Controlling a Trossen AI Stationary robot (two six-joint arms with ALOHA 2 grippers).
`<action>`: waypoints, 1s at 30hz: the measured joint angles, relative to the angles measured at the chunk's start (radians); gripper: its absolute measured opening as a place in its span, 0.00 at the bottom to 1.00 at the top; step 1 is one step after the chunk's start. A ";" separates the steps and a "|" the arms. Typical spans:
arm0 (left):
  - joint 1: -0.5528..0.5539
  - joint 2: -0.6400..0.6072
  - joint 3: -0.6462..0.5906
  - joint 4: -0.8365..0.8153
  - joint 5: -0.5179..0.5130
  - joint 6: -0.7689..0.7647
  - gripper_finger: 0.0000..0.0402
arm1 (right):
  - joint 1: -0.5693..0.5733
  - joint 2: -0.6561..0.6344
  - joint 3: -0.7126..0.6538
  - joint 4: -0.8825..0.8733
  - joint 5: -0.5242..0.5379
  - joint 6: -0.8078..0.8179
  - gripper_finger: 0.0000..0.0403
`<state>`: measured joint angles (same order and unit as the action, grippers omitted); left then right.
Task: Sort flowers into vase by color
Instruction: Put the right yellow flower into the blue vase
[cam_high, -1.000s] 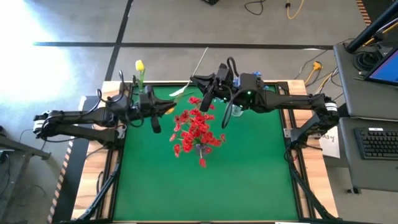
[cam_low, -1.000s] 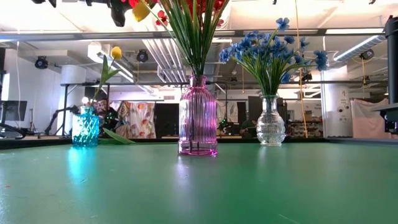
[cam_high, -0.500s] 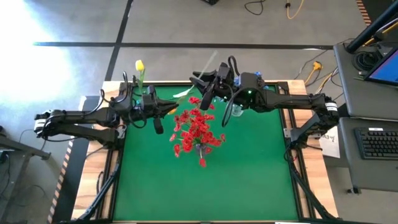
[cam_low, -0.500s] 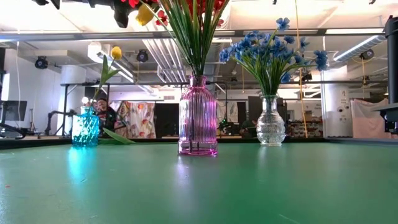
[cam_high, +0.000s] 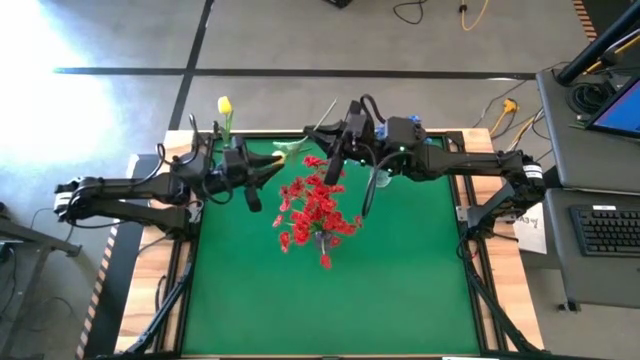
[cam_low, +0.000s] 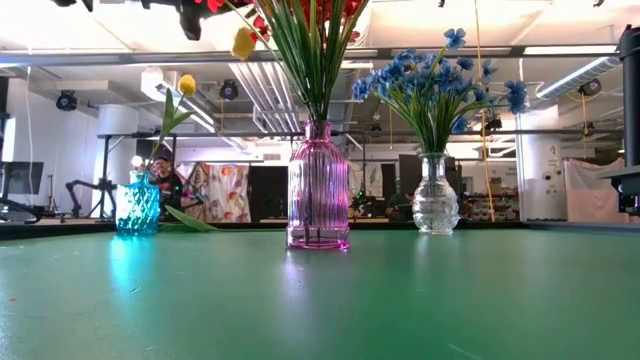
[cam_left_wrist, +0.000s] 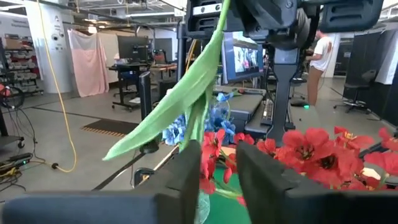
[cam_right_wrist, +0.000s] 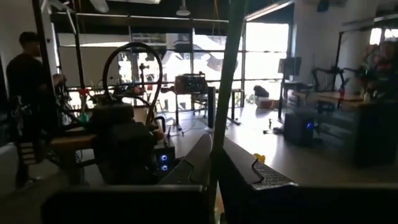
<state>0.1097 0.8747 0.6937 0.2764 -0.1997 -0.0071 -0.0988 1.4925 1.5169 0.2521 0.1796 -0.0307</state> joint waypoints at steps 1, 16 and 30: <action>0.000 -0.004 0.000 0.000 0.000 -0.001 0.25 | 0.005 0.000 0.000 0.005 -0.001 -0.021 0.03; 0.000 -0.150 0.000 -0.023 0.246 -0.168 0.58 | 0.204 0.000 0.000 0.037 0.027 -1.018 0.02; -0.014 -0.039 0.021 0.264 0.494 -0.372 0.57 | 0.273 0.103 -0.001 0.072 0.061 -2.055 0.02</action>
<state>0.0956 0.8356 0.7146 0.5407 0.2938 -0.3796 0.1741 1.5960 1.5162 0.3242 0.2401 -2.0852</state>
